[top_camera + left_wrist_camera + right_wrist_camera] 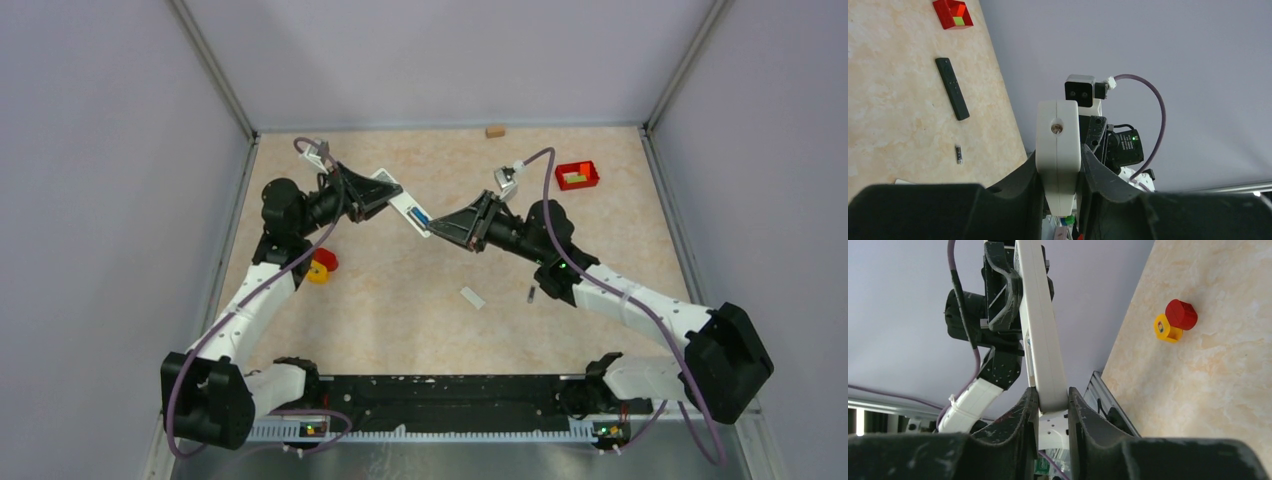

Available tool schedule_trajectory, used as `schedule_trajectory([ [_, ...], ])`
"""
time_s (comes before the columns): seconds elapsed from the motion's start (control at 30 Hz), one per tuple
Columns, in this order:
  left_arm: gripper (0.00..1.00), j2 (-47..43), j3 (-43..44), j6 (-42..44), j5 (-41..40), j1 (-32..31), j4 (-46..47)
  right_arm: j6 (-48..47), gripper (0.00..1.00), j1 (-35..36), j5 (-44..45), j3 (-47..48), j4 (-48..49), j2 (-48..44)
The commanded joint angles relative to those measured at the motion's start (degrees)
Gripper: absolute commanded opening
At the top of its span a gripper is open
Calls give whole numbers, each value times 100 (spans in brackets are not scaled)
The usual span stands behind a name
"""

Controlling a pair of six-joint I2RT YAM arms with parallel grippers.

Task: Load the batteries into the remote control
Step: Load the battery into the remote control, then adjust the battery at the center of the board.

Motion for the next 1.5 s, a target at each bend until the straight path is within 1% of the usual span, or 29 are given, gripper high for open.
schedule_trajectory([
  [0.0,0,-141,183,-93,267,2,523,134,15,-19,324,166,-222,60],
  [0.07,0,-145,201,-43,293,2,504,133,15,-19,336,167,-241,66],
  [0.1,0,-144,203,-4,302,2,479,108,17,-19,317,183,-254,56],
  [0.13,0,-142,211,82,311,2,445,67,23,-19,298,186,-248,35],
  [0.17,0,-136,237,190,308,6,366,-2,33,-19,265,187,-222,-1],
  [0.2,0,-140,267,310,292,5,259,-98,45,-19,242,175,-211,-62],
  [0.27,0,-158,307,680,221,8,62,-342,63,-25,265,138,-280,-268],
  [0.33,0,-167,328,1080,95,11,-162,-671,71,-51,322,134,-531,-526],
  [0.4,0,-174,320,1421,28,11,-244,-1014,74,-106,404,153,-929,-811],
  [0.43,0,-171,328,1575,9,11,-289,-1200,74,-150,531,190,-1222,-950],
  [0.5,0,-160,317,1894,13,11,-309,-1664,73,-193,1002,373,-2148,-1186],
  [0.6,0,-188,322,2365,-56,11,-499,-2331,69,-231,2340,754,-4071,-1280],
  [0.7,0,-260,347,2847,-401,12,-887,-2608,62,-373,3672,1072,-5746,-964],
  [0.77,0,-301,359,3109,-695,18,-1092,-2695,58,-499,4123,1101,-6448,-693],
  [0.83,0,-356,307,3291,-982,19,-1150,-2691,52,-638,4306,997,-6899,-474],
  [0.9,0,-413,243,3395,-1223,19,-1140,-2660,47,-792,4214,758,-6903,-338],
  [1.0,0,-491,133,3482,-1487,27,-1071,-2603,40,-949,3911,369,-6659,-152],
  [1.13,4,-563,43,3546,-1576,44,-1018,-2550,38,-1063,3815,118,-6415,214],
  [1.27,8,-651,-15,3582,-1590,63,-1030,-2586,32,-1141,3522,40,-6167,636],
  [1.37,8,-729,-58,3600,-1682,72,-1086,-2585,30,-1159,3553,17,-6110,853],
  [1.47,6,-794,-97,3596,-1725,76,-1087,-2606,29,-1183,3620,-16,-6066,1012],
])
